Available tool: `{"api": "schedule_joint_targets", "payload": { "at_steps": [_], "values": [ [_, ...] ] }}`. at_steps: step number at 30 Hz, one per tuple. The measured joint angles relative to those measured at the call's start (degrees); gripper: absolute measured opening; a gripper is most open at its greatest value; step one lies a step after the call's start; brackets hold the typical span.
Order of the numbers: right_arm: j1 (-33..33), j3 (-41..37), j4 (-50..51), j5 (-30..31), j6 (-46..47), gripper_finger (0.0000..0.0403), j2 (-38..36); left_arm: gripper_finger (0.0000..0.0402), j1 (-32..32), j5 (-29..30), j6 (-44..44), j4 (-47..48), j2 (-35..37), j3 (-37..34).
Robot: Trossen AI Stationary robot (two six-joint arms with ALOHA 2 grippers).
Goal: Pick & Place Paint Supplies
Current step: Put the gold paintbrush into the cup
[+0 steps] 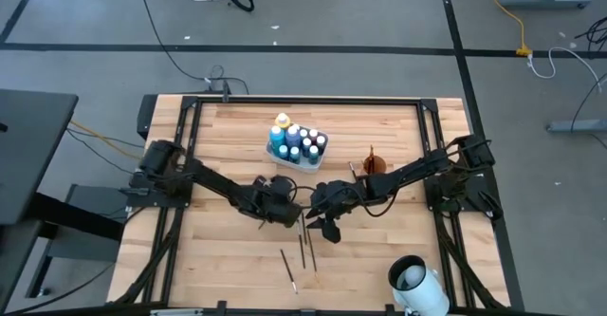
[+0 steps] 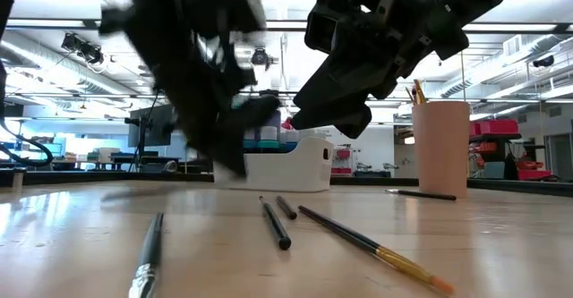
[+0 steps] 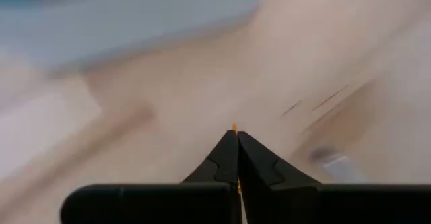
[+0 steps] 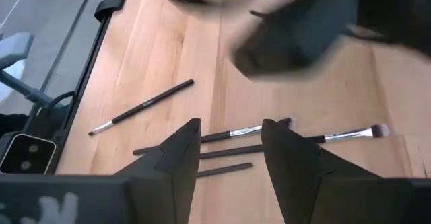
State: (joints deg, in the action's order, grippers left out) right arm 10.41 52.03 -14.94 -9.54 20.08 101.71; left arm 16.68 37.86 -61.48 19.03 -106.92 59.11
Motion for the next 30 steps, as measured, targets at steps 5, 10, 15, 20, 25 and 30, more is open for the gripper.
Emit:
{"api": "schedule_joint_targets", "payload": {
  "at_steps": [5,10,15,20,25,30],
  "values": [
    [-0.1,0.0,-0.5,2.8,-1.3,0.0162,0.0,0.0003,1.8,5.1,3.4,-0.9,6.9,0.3],
    [-0.1,-0.1,-2.7,11.3,-3.8,0.0162,0.0,0.0002,4.4,11.5,8.6,-4.7,13.0,0.3],
    [-0.1,-0.1,-11.4,15.2,-4.6,0.0162,0.0,0.0002,7.9,15.5,20.0,-14.5,16.8,0.3],
    [-0.1,-0.1,-22.9,13.7,-4.6,0.0162,0.0,0.0001,10.5,16.6,33.7,-25.7,19.0,0.3],
    [-0.1,-0.1,-29.6,7.7,-4.6,0.0162,0.0,0.0001,12.3,17.5,41.3,-30.2,20.1,0.4],
    [-0.1,-0.1,-32.8,7.1,-4.6,0.0162,0.0,0.0001,13.6,18.0,42.8,-30.6,20.1,0.4]
  ]
}}
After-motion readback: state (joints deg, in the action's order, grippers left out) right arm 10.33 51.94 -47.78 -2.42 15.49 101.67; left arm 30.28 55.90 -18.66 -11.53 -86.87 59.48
